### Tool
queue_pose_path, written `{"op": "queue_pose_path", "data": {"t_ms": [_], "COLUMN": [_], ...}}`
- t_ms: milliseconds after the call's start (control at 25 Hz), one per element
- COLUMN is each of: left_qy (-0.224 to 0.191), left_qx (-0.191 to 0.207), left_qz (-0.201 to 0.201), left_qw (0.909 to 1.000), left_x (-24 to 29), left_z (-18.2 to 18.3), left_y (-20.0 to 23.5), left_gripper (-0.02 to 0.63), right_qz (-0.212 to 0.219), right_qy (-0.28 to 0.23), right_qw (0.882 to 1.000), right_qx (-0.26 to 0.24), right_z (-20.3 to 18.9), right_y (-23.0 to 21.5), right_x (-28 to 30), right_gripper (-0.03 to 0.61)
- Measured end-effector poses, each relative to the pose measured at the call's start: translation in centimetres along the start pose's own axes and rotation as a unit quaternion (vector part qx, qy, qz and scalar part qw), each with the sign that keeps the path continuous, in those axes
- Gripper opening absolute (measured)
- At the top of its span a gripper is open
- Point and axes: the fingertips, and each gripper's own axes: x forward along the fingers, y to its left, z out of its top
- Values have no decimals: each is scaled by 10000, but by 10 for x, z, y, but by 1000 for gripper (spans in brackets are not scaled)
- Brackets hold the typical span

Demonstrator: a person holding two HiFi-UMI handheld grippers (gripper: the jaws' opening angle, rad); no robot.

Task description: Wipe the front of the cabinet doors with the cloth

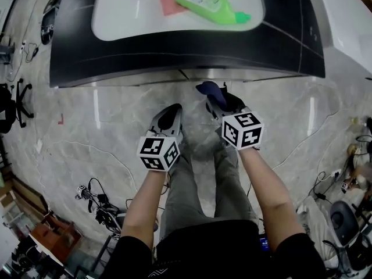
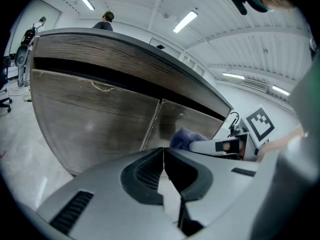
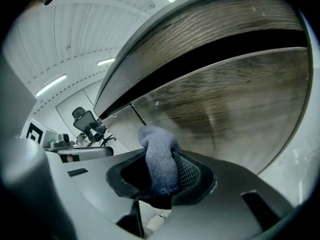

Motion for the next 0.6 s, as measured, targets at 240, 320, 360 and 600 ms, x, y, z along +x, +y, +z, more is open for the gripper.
{"op": "queue_pose_path", "data": {"t_ms": [240,320,360,600], "left_qy": [-51,-72,-76,-34], "left_qx": [-97,-117,-122,-112], "left_qz": [173,203,212,208], "left_qw": [9998,9997,9997,9997], "left_x": [-6,-5,-5,2], "left_z": [3,5,6,7], "left_y": [28,33,35,38], "left_gripper": [11,11,11,11], "right_qz": [87,135,160,169], "right_qy": [94,98,98,95], "right_qw": [9999,9998,9998,9997], "right_qx": [-39,-78,-103,-167], "right_z": [5,9,10,16], "right_y": [10,13,15,12], "right_x": [35,44,48,56], "right_gripper": [120,120,120,120]}}
